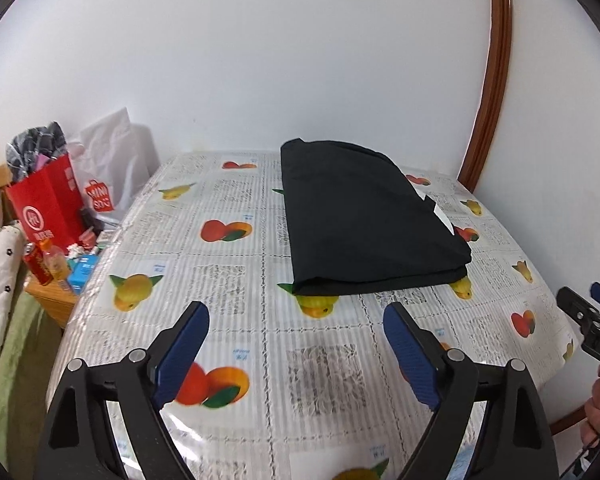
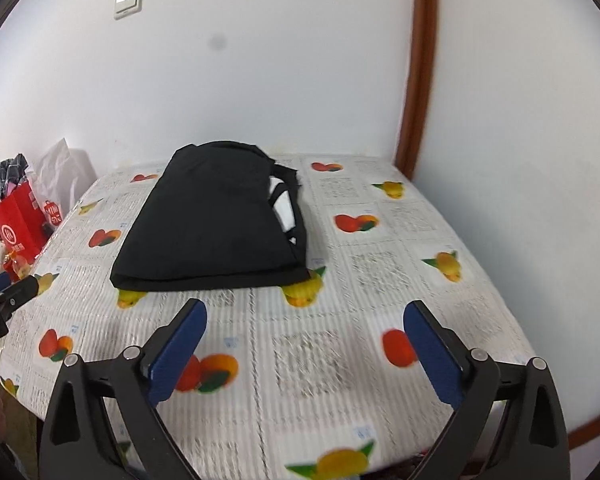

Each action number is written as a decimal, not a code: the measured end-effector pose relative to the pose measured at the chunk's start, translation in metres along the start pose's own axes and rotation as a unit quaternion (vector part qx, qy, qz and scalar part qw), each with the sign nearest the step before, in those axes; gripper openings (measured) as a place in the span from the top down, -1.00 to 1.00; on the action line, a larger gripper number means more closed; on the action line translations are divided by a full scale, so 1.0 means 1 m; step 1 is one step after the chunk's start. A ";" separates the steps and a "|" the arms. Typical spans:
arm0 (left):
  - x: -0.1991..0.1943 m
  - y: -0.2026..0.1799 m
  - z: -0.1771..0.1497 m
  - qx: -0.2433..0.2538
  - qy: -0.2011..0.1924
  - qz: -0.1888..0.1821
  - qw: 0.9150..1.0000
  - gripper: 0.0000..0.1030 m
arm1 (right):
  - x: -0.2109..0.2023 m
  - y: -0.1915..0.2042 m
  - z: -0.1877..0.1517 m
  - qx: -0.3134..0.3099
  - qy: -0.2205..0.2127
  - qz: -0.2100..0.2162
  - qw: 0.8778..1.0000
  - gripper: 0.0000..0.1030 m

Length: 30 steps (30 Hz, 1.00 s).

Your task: Fold large clothes

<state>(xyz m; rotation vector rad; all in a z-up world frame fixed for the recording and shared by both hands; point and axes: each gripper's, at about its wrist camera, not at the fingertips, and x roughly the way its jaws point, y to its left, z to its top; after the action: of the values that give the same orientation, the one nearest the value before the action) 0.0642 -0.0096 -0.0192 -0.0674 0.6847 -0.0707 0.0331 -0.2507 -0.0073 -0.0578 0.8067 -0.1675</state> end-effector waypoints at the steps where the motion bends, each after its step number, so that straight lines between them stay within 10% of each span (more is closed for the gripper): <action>1: -0.004 -0.001 -0.001 0.001 -0.003 0.002 1.000 -0.78 | -0.006 -0.001 -0.003 0.000 -0.003 -0.004 1.000 -0.94; 30: -0.034 -0.026 -0.010 0.022 -0.027 0.004 0.999 -0.90 | -0.051 -0.015 -0.020 0.021 -0.030 -0.018 0.999 -0.99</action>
<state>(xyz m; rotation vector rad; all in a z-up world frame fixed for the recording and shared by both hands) 0.0300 -0.0331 -0.0034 -0.0242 0.6283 -0.0761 -0.0175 -0.2564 0.0172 -0.0375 0.7423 -0.2157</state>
